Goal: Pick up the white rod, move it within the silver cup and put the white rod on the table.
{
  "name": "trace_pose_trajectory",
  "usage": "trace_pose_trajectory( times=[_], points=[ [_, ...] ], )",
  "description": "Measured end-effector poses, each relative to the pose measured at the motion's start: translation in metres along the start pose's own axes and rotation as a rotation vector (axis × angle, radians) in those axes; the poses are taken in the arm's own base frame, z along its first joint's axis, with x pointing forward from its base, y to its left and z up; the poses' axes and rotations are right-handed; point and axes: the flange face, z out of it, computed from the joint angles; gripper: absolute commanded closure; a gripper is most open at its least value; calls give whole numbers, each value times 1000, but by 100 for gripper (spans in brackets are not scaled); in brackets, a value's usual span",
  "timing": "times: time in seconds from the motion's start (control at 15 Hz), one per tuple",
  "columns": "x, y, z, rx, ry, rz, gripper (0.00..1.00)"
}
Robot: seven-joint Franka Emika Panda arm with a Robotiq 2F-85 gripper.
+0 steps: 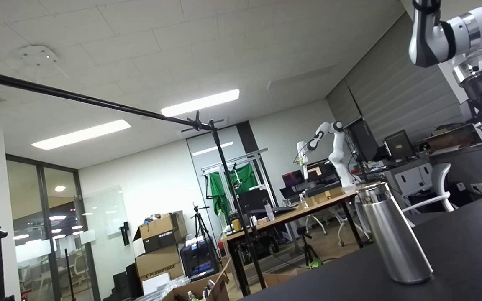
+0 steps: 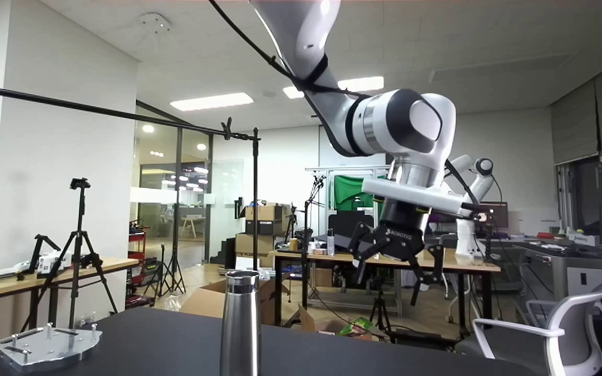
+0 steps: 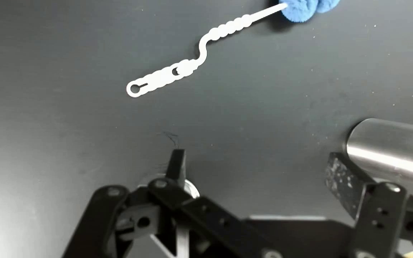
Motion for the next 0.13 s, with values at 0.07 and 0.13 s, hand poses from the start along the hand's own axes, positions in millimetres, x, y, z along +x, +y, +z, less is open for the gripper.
trace_pose_trajectory(
  times=[0.07, 0.13],
  points=[
    [0, -2, -1, 0, 1, -2, 0],
    [0, -1, 2, 2, -4, -2, 0]
  ],
)
